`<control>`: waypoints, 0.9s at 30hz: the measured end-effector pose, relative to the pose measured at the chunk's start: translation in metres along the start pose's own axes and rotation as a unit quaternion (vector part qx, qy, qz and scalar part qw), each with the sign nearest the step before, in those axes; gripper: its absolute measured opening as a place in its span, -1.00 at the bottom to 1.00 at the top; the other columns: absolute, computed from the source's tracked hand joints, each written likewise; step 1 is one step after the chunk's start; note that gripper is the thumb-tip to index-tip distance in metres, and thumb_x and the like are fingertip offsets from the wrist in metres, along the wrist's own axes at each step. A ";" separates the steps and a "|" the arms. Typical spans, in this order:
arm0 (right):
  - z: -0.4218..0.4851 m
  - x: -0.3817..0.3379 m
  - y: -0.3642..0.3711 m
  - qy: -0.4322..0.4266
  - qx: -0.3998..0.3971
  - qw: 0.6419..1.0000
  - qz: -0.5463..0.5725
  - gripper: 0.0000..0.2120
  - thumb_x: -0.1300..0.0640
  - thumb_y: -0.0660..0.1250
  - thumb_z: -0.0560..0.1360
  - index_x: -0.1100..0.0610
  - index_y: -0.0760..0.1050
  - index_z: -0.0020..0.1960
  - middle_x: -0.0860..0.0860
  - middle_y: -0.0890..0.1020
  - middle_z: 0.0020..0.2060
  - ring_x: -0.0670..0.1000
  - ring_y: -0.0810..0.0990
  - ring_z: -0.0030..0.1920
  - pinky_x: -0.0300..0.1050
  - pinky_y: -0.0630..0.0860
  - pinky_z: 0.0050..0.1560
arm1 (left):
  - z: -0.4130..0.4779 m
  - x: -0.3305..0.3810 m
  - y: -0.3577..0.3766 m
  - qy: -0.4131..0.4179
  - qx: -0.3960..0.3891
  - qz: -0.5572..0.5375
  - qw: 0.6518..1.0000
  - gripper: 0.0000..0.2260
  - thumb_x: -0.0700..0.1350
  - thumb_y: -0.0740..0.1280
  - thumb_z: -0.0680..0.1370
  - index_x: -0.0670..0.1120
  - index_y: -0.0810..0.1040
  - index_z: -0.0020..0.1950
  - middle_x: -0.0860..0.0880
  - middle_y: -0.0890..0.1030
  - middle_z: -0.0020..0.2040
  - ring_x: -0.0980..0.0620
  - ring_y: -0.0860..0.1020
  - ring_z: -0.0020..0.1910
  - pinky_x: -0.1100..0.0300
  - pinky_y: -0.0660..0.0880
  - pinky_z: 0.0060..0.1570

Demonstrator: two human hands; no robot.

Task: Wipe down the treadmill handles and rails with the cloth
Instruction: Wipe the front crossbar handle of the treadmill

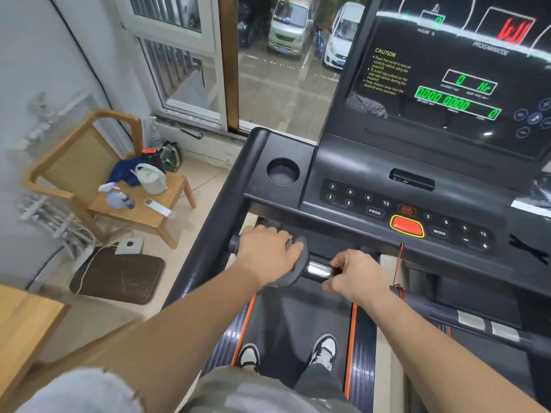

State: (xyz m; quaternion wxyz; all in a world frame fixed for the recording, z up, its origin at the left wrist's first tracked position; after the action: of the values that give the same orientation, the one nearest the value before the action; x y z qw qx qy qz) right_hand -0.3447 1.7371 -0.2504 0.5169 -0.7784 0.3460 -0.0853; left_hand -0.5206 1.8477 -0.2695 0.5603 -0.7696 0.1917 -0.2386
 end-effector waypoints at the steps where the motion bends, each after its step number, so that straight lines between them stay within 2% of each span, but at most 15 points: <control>1: -0.001 0.000 0.000 -0.003 0.002 1.000 -0.003 -0.67 -0.12 0.60 0.18 -0.08 0.57 -0.15 -0.20 0.63 -0.21 -0.04 0.63 -0.09 -0.12 0.59 -0.02 | -0.023 0.000 0.010 0.032 0.062 -0.002 0.998 -0.49 0.30 0.05 0.64 0.00 0.55 0.30 -0.07 0.60 0.15 -0.17 0.53 0.18 -0.10 0.37 0.22; 3: -0.001 0.000 -0.001 -0.007 0.004 1.000 -0.003 -0.67 -0.11 0.59 0.20 -0.12 0.55 -0.13 -0.20 0.62 -0.17 -0.03 0.61 -0.05 -0.13 0.57 0.00 | -0.060 -0.005 0.037 0.106 0.173 -0.018 0.979 -0.51 0.25 0.24 0.62 -0.07 0.54 0.38 -0.10 0.56 0.28 -0.19 0.49 0.32 -0.17 0.32 0.38; 5: -0.002 0.000 -0.002 -0.008 0.005 1.000 -0.002 -0.67 -0.09 0.60 0.21 -0.14 0.53 -0.12 -0.20 0.62 -0.13 -0.03 0.60 -0.02 -0.13 0.56 0.02 | -0.071 -0.018 0.059 0.132 0.221 -0.014 0.966 -0.52 0.16 0.32 0.62 -0.09 0.51 0.44 -0.12 0.51 0.43 -0.20 0.41 0.47 -0.23 0.28 0.47; 6: -0.003 -0.001 -0.003 -0.007 0.005 1.000 -0.003 -0.68 -0.08 0.60 0.22 -0.14 0.53 -0.12 -0.20 0.62 -0.12 -0.03 0.60 -0.01 -0.13 0.56 0.02 | -0.067 -0.022 0.062 0.142 0.231 -0.008 0.963 -0.52 0.16 0.32 0.62 -0.08 0.51 0.44 -0.12 0.51 0.44 -0.20 0.41 0.48 -0.23 0.28 0.47; 8: -0.004 -0.001 -0.005 -0.005 0.006 1.000 -0.006 -0.68 -0.08 0.61 0.23 -0.14 0.53 -0.12 -0.20 0.63 -0.13 -0.03 0.61 0.00 -0.12 0.57 0.02 | -0.052 -0.023 0.050 0.158 0.235 -0.008 0.959 -0.53 0.21 0.28 0.63 -0.09 0.56 0.37 -0.11 0.57 0.31 -0.20 0.49 0.35 -0.17 0.34 0.41; 10: -0.005 -0.003 -0.005 -0.007 0.007 1.000 -0.009 -0.67 -0.08 0.61 0.24 -0.14 0.53 -0.12 -0.19 0.62 -0.13 -0.03 0.61 0.00 -0.12 0.57 0.03 | -0.029 -0.019 0.029 0.125 0.181 0.016 0.975 -0.52 0.31 0.14 0.64 -0.04 0.58 0.22 -0.08 0.62 0.08 -0.17 0.57 0.11 -0.08 0.45 0.22; 12: -0.006 -0.003 -0.006 -0.005 0.005 1.000 -0.010 -0.67 -0.09 0.61 0.24 -0.14 0.53 -0.11 -0.19 0.63 -0.12 -0.03 0.62 0.01 -0.12 0.58 0.03 | 0.000 -0.016 0.005 0.042 0.074 0.025 0.996 -0.45 0.36 -0.02 0.62 0.01 0.60 0.08 -0.05 0.65 -0.04 -0.14 0.62 0.00 0.01 0.50 0.00; 13: -0.006 -0.003 -0.006 -0.004 0.006 1.000 -0.009 -0.67 -0.09 0.61 0.24 -0.14 0.52 -0.10 -0.19 0.63 -0.12 -0.03 0.62 0.01 -0.12 0.57 0.03 | 0.014 -0.015 -0.004 0.008 0.020 0.010 1.000 -0.41 0.37 -0.05 0.60 0.02 0.63 0.06 -0.05 0.67 -0.03 -0.12 0.63 0.02 0.04 0.50 -0.03; 16: -0.007 -0.002 -0.005 -0.010 0.007 1.000 -0.008 -0.67 -0.10 0.59 0.25 -0.14 0.54 -0.08 -0.19 0.64 -0.11 -0.02 0.63 0.04 -0.11 0.58 0.05 | 0.041 -0.011 -0.019 -0.058 -0.151 -0.012 0.987 -0.31 0.52 -0.01 0.51 0.03 0.63 0.11 0.00 0.62 0.07 -0.11 0.58 0.18 0.04 0.47 0.09; 18: -0.007 -0.001 -0.004 -0.019 0.010 1.000 -0.009 -0.67 -0.10 0.58 0.28 -0.15 0.54 -0.04 -0.18 0.64 -0.07 -0.02 0.62 0.07 -0.10 0.57 0.07 | 0.037 -0.007 -0.021 -0.066 -0.159 -0.014 0.985 -0.27 0.62 -0.02 0.41 0.05 0.57 0.02 0.00 0.56 -0.04 -0.10 0.59 0.13 0.04 0.50 0.12; 20: -0.008 0.002 -0.002 -0.025 0.019 0.999 -0.007 -0.65 -0.11 0.56 0.31 -0.14 0.56 0.04 -0.17 0.64 -0.03 -0.02 0.61 0.10 -0.10 0.55 0.08 | 0.018 -0.003 -0.013 -0.044 -0.076 0.011 0.996 -0.23 0.64 -0.05 0.38 0.03 0.59 0.00 0.01 0.61 -0.06 -0.08 0.60 0.06 0.02 0.48 0.10; 22: -0.008 0.004 -0.001 -0.031 0.029 0.999 -0.008 -0.61 -0.13 0.56 0.32 -0.13 0.58 0.11 -0.18 0.63 0.00 -0.02 0.61 0.13 -0.10 0.55 0.10 | -0.009 -0.004 0.003 -0.014 0.068 0.006 0.998 -0.35 0.53 0.04 0.48 0.02 0.58 0.08 -0.01 0.61 -0.01 -0.10 0.56 0.06 -0.03 0.42 0.12; 25: -0.007 0.003 -0.001 -0.032 0.029 0.999 -0.003 -0.61 -0.13 0.56 0.29 -0.14 0.57 0.07 -0.19 0.62 -0.03 -0.02 0.61 0.13 -0.08 0.56 0.12 | -0.054 -0.004 0.028 0.063 0.277 -0.086 0.955 -0.64 0.19 0.37 0.56 -0.10 0.53 0.08 -0.06 0.53 0.02 -0.15 0.49 0.05 -0.08 0.41 0.21; 26: -0.007 0.003 -0.002 -0.030 0.025 0.999 -0.003 -0.64 -0.13 0.57 0.29 -0.15 0.56 0.03 -0.20 0.61 -0.06 -0.02 0.61 0.12 -0.08 0.56 0.11 | -0.068 -0.002 0.038 0.070 0.295 -0.113 0.946 -0.69 0.10 0.43 0.54 -0.11 0.51 0.05 -0.06 0.51 0.00 -0.14 0.47 0.01 -0.07 0.44 0.14; 27: -0.006 0.002 -0.003 -0.029 0.020 0.999 -0.003 -0.66 -0.12 0.57 0.28 -0.16 0.53 -0.03 -0.20 0.60 -0.10 -0.02 0.61 0.10 -0.09 0.57 0.10 | -0.080 0.002 0.049 0.057 0.279 -0.136 0.949 -0.72 0.08 0.45 0.53 -0.09 0.49 0.02 -0.04 0.50 -0.03 -0.11 0.45 -0.03 -0.03 0.44 0.04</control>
State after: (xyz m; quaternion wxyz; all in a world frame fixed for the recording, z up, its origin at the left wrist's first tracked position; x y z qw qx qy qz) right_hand -0.3446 1.7319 -0.2460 0.5422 -0.7709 0.3265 -0.0714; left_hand -0.5668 1.7699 -0.2953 0.7032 -0.5866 0.0424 -0.3996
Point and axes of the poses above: each hand's wrist, its own z-axis towards the middle knuckle, its own y-axis out of the palm, x = y × z, the point moved 2 cm from there along z, towards the middle knuckle
